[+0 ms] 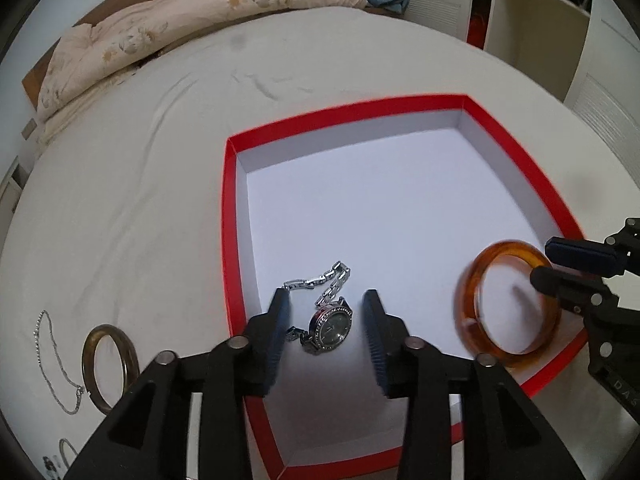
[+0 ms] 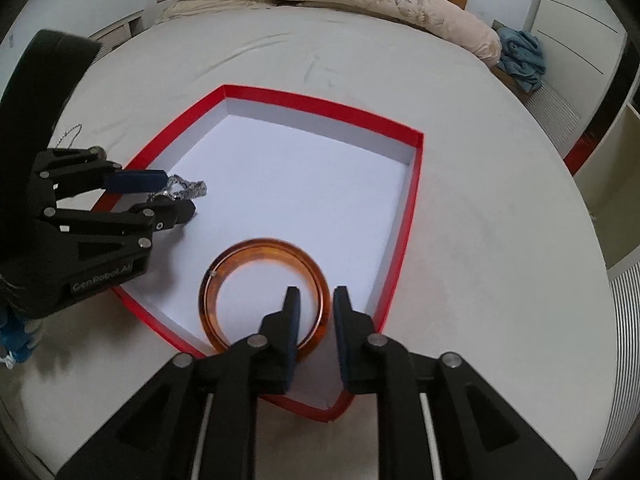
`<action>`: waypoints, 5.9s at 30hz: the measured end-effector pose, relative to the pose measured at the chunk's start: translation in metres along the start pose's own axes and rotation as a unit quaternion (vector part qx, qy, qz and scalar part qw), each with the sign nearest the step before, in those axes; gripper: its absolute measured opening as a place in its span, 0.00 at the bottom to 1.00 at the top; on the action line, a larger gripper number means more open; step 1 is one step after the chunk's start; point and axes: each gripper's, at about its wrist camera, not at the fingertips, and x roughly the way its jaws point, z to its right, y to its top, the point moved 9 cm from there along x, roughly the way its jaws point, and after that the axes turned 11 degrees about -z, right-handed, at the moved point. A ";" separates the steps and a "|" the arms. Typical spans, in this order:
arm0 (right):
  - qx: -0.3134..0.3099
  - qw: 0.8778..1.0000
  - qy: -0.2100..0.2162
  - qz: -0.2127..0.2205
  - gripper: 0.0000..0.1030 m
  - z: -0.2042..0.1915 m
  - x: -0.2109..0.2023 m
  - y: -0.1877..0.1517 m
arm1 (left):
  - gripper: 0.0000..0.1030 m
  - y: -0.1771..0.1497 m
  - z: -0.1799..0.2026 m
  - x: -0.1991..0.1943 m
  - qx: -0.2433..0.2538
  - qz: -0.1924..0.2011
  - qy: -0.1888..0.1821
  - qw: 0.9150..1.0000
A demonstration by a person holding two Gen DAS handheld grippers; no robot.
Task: Organize jewelry
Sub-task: 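Open both tools to release the items and withdraw from the box, then grasp the beaded bracelet with the left tool while the right tool grasps a twisted silver hoop, then carry the bracelet and hoop into the red box with both tools, then release the bracelet and hoop in the box and withdraw both tools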
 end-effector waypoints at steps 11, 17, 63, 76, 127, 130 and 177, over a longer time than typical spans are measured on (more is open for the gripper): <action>0.045 0.997 -0.020 0.055 0.32 0.010 -0.086 -0.007 | 0.45 -0.031 -0.035 -0.096 -0.052 0.060 -0.030 0.996; 0.050 0.993 0.020 0.106 0.32 -0.039 -0.157 -0.025 | 0.48 -0.100 -0.093 -0.164 -0.079 0.068 0.017 0.994; -0.134 0.980 0.145 0.004 0.47 -0.413 -0.006 -0.026 | 0.23 -0.318 -0.354 -0.077 -0.204 -0.014 0.049 0.978; -0.112 0.980 0.163 0.023 0.38 -0.395 -0.027 -0.029 | 0.10 -0.327 -0.342 -0.113 -0.264 0.013 -0.021 0.964; -0.043 0.998 0.036 0.003 0.39 0.004 0.040 0.076 | 0.10 0.035 -0.027 0.000 -0.048 -0.004 -0.101 0.994; -0.058 0.998 0.028 -0.003 0.40 0.001 0.043 0.072 | 0.12 0.033 -0.026 -0.001 -0.041 0.002 -0.097 0.994; -0.037 0.982 0.113 0.150 0.46 -0.210 -0.239 -0.061 | 0.41 -0.376 -0.309 -0.305 -0.257 0.096 0.069 0.959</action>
